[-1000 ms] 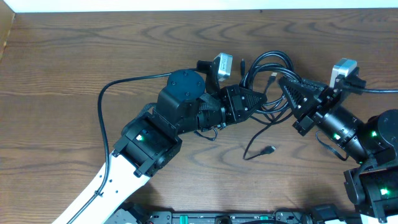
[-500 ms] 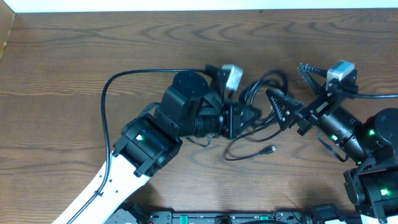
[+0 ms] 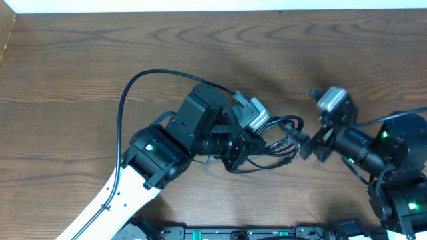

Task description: Untangle cables

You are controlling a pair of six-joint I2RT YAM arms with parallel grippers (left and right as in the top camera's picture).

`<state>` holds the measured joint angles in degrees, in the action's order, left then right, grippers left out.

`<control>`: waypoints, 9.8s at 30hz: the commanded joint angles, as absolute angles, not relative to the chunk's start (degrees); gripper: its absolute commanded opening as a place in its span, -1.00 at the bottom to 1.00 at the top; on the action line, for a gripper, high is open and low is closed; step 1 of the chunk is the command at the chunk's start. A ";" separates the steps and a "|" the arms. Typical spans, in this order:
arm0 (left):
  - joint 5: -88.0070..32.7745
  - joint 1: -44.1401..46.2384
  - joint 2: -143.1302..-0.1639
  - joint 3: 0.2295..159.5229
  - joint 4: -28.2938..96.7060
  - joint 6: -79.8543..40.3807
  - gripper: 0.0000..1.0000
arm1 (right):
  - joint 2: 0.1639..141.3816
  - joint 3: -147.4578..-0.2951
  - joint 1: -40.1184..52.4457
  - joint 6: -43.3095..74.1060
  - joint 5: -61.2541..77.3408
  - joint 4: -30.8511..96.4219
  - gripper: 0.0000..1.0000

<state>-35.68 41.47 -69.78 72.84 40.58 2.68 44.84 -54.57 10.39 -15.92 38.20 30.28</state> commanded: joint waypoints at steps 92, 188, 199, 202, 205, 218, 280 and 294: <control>-25.47 41.41 -69.17 74.48 29.45 -34.13 -0.85 | 44.47 -54.63 10.48 7.62 39.51 23.70 -0.98; -46.17 32.12 -68.58 74.48 25.02 -16.49 -0.85 | 38.20 -54.63 10.48 -9.54 38.26 36.45 0.01; -58.61 32.23 -68.55 74.48 17.80 -16.53 -0.85 | 38.50 -54.63 10.48 -9.50 40.07 34.30 0.07; -60.77 32.23 -68.53 74.48 16.53 -16.51 -0.85 | 39.07 -54.63 10.48 -9.52 40.05 33.15 0.05; -61.32 32.23 -68.36 74.48 15.92 -16.53 -0.85 | 40.18 -54.63 10.48 -9.52 40.03 32.38 -0.09; -62.13 32.21 -68.36 74.48 15.05 -16.49 -0.85 | 44.77 -54.63 10.48 -7.77 45.52 29.08 -0.85; -60.31 32.21 -68.42 74.48 10.04 -18.70 -0.85 | 46.41 -54.63 10.59 -7.79 52.27 29.82 0.15; -65.17 32.21 -68.47 74.48 6.57 -18.68 -0.85 | 46.41 -54.63 10.59 -7.77 45.63 30.30 -0.40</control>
<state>-63.16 32.29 -69.32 72.86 7.25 -18.41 46.44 -54.57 10.57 -7.77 46.57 30.20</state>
